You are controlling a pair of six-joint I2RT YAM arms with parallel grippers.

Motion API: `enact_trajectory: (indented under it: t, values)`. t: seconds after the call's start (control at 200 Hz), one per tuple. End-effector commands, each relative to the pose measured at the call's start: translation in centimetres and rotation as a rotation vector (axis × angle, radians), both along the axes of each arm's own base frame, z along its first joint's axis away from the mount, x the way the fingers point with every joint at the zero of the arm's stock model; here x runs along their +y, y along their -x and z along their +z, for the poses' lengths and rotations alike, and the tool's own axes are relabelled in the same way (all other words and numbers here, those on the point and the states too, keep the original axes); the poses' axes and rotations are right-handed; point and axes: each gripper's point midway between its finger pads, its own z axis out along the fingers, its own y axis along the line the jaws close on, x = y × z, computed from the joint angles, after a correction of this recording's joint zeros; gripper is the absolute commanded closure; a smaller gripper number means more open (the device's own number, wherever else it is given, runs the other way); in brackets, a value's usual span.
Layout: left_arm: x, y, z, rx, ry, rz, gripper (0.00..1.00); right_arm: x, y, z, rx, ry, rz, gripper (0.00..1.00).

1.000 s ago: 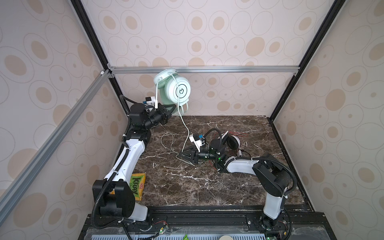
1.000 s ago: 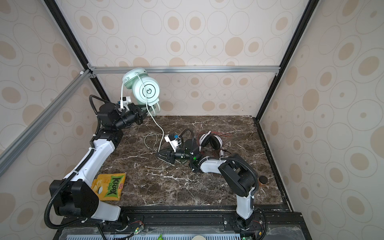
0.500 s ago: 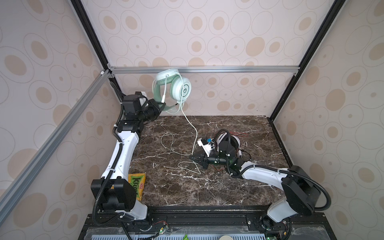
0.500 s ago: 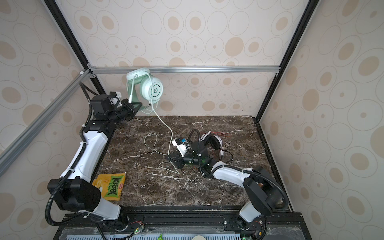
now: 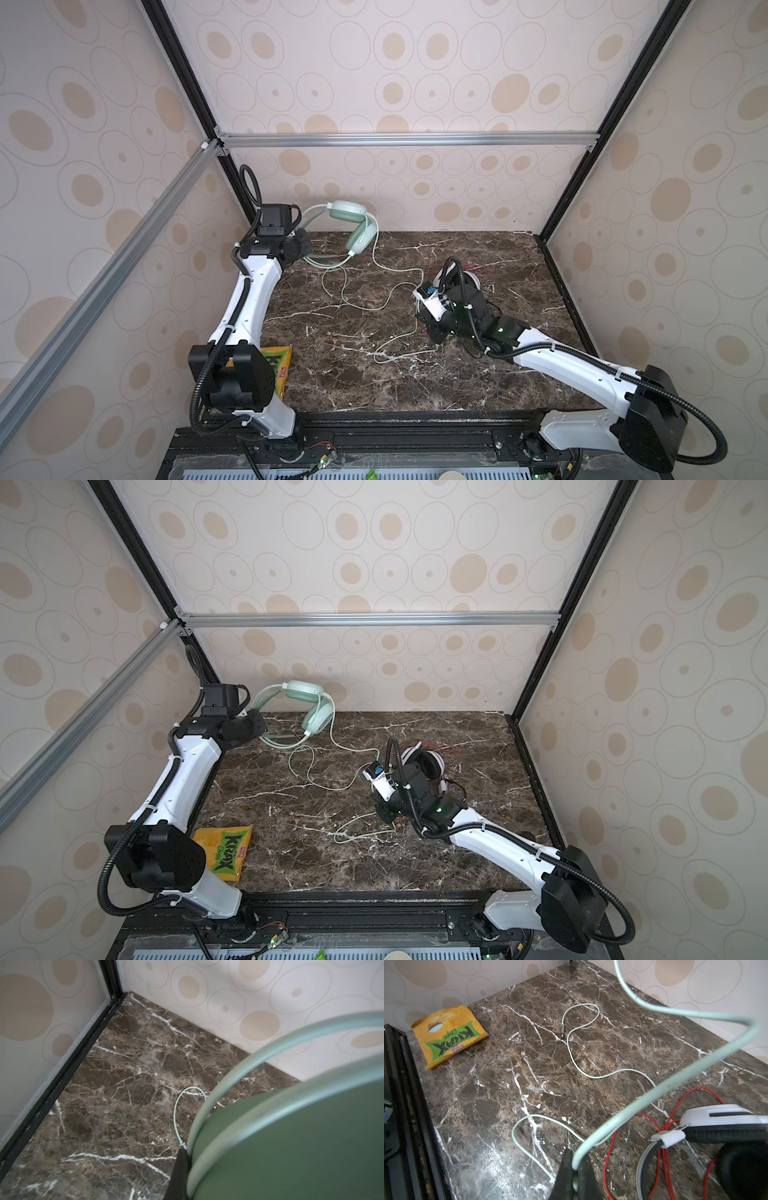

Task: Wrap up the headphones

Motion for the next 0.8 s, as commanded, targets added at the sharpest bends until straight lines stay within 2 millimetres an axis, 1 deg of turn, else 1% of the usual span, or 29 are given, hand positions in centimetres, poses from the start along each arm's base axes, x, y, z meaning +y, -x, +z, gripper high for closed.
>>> enact_trajectory:
  t: [0.0,0.065,0.13,0.23,0.32,0.405,0.475,0.565,0.63,0.69,0.75,0.795]
  values:
    - [0.4,-0.3,1.1,-0.020,-0.068,0.001,1.00,-1.2,0.0,0.3,-0.029,0.102,0.003,1.00]
    - [0.7,-0.5,0.5,0.004,-0.089,0.010,1.00,-2.2,-0.7,0.0,-0.027,0.173,-0.048,1.00]
    - [1.0,-0.5,-0.1,0.023,-0.114,0.015,1.00,-3.8,-1.7,-0.2,-0.035,0.253,-0.129,1.00]
    - [1.3,-0.5,-1.0,0.046,-0.142,0.024,1.00,-5.8,-2.7,0.4,-0.087,0.317,-0.229,1.00]
    - [1.8,-0.2,-1.8,0.066,-0.163,0.042,1.00,-7.0,-2.8,1.4,-0.125,0.312,-0.288,1.00]
    - [2.5,0.5,-2.1,0.079,-0.204,0.058,1.00,-7.8,-2.4,2.3,-0.147,0.301,-0.303,1.00]
    - [2.0,1.0,-2.1,0.080,-0.251,0.021,1.00,-8.3,-2.0,3.0,-0.156,0.302,-0.302,1.00]
    - [0.9,1.6,-1.7,0.089,-0.317,-0.024,1.00,-8.5,-1.3,3.9,-0.161,0.312,-0.279,1.00]
    - [0.1,2.0,-1.9,0.097,-0.329,-0.047,1.00,-7.9,-0.7,4.5,-0.174,0.311,-0.238,1.00]
    - [-0.2,2.5,-2.1,0.095,-0.329,-0.049,1.00,-6.7,0.2,5.2,-0.194,0.295,-0.168,1.00]
    - [-0.1,3.2,-2.2,0.095,-0.338,-0.042,1.00,-5.3,1.2,6.1,-0.227,0.292,-0.095,1.00]
    - [-0.1,3.7,-2.2,0.091,-0.336,-0.037,1.00,-4.0,2.1,6.4,-0.245,0.303,-0.033,1.00]
